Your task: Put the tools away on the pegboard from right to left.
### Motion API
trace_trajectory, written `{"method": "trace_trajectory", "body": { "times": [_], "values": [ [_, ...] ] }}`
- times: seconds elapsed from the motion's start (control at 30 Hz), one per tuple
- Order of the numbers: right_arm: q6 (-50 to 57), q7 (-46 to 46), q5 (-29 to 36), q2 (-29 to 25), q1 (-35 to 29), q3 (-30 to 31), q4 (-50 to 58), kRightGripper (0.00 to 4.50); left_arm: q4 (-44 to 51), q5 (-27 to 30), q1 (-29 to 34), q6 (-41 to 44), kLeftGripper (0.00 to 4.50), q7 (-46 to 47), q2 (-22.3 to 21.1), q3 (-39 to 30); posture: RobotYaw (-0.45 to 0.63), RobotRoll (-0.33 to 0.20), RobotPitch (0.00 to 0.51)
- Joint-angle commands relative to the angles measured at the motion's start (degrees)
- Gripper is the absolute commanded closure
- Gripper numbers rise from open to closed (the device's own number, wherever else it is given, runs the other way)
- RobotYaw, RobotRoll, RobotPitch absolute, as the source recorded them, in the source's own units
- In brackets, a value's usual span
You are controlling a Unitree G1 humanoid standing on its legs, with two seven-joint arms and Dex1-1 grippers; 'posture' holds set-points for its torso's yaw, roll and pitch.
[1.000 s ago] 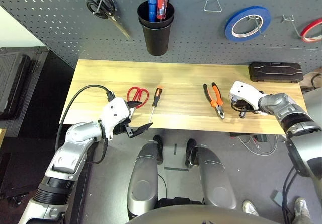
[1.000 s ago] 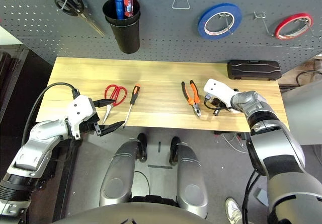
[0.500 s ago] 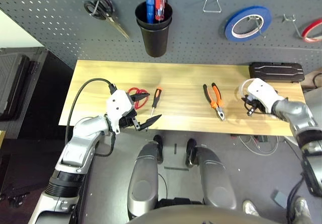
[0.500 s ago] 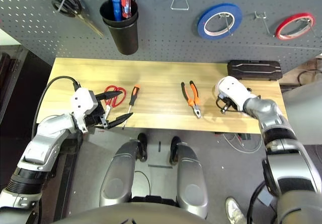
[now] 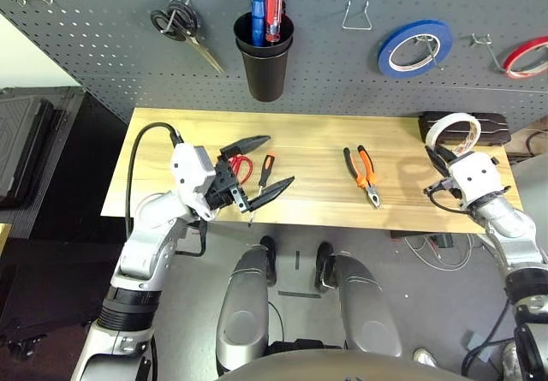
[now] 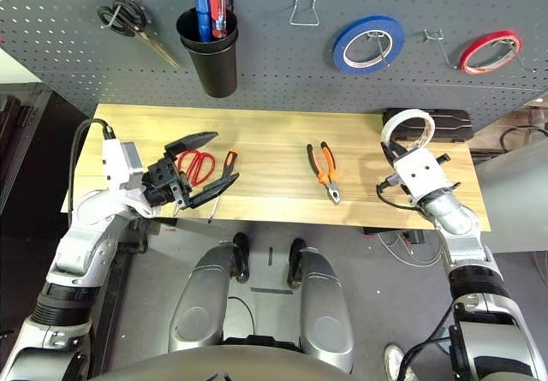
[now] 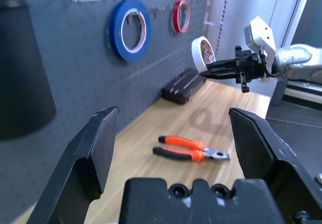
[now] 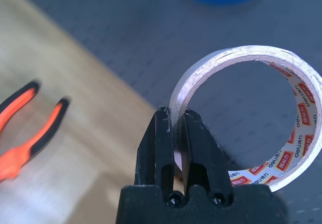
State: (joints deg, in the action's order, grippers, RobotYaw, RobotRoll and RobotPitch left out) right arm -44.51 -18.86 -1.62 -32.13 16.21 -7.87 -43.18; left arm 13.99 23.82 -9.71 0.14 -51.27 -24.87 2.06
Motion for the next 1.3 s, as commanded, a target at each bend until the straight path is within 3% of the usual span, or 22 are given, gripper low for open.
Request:
{"method": "trace_trajectory", "body": {
  "times": [0.03, 0.3, 0.77, 1.07, 1.3],
  "values": [
    [-6.10, 1.01, 0.89, 0.21, -0.68, -1.13, -2.33, 4.43, 3.14, 1.62, 0.61, 0.76, 0.00, 0.39, 0.53, 0.41, 0.14, 0.000, 0.222],
    [-12.02, 0.81, 1.19, -1.81, 2.00, -1.21, -3.53, 4.43, 5.23, 0.22, 1.24, -0.05, 0.00, -0.39, -0.11, 2.45, 0.13, 0.000, 0.220],
    [-11.99, 4.99, -0.18, -3.68, 10.84, -1.84, -8.59, 4.43, 2.87, -3.89, 0.05, -4.55, 0.00, -3.28, -2.73, 5.43, 0.13, 0.000, 0.217],
    [-5.35, 8.39, 0.00, -3.01, 15.02, -1.55, -10.91, 4.43, 2.80, -3.67, 0.27, -4.21, 0.00, -3.08, -3.19, 5.36, 0.13, 0.000, 0.221],
    [0.57, 8.31, -1.81, -2.50, 22.07, 0.33, -15.55, 4.43, 2.23, -3.84, -0.18, -4.13, 0.00, -3.10, -3.80, 5.07, 0.14, 0.000, 0.221]
  ]
}}
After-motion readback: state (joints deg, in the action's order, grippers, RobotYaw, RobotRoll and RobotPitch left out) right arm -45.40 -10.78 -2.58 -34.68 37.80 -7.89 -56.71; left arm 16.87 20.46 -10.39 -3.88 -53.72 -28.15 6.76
